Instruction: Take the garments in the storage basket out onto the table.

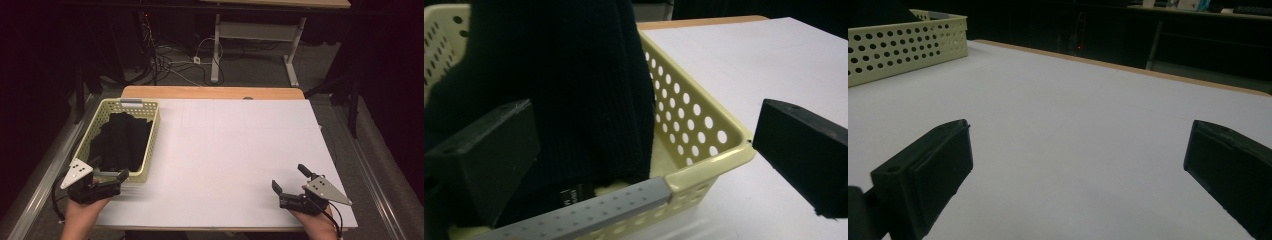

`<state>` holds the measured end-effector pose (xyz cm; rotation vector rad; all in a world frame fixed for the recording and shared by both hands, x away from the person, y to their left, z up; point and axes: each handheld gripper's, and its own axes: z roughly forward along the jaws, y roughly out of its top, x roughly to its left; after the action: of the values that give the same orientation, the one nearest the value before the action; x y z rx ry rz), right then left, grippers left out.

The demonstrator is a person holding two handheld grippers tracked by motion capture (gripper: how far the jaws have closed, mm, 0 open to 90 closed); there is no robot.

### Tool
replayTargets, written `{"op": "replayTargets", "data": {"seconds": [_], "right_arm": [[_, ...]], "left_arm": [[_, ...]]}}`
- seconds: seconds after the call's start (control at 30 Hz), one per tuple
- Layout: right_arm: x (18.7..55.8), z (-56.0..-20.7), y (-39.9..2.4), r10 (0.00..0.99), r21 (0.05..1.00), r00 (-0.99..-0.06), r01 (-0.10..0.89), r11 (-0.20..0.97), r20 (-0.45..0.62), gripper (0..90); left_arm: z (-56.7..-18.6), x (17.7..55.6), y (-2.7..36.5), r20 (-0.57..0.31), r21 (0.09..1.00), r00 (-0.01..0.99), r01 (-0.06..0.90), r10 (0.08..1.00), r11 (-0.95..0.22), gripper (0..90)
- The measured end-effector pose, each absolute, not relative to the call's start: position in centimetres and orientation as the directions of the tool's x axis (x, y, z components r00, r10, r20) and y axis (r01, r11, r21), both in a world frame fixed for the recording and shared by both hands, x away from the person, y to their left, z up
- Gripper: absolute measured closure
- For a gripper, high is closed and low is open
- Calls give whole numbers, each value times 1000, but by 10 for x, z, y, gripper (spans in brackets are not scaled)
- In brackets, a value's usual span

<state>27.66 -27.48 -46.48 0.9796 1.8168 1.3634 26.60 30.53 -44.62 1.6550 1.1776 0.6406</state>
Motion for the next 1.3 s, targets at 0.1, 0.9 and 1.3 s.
{"op": "replayTargets", "data": {"seconds": [0.1,0.9,1.3], "right_arm": [[277,-465,-275,861,968,-504,179,177,-64,2],[276,-467,-272,858,964,-511,191,184,-63,1],[275,-465,-276,866,969,-500,196,148,-31,1]], "left_arm": [[-445,265,312,-119,914,379,403,918,-48,0],[-444,264,324,-194,920,347,389,918,48,0],[-414,286,294,-139,933,388,360,911,-11,0]]}}
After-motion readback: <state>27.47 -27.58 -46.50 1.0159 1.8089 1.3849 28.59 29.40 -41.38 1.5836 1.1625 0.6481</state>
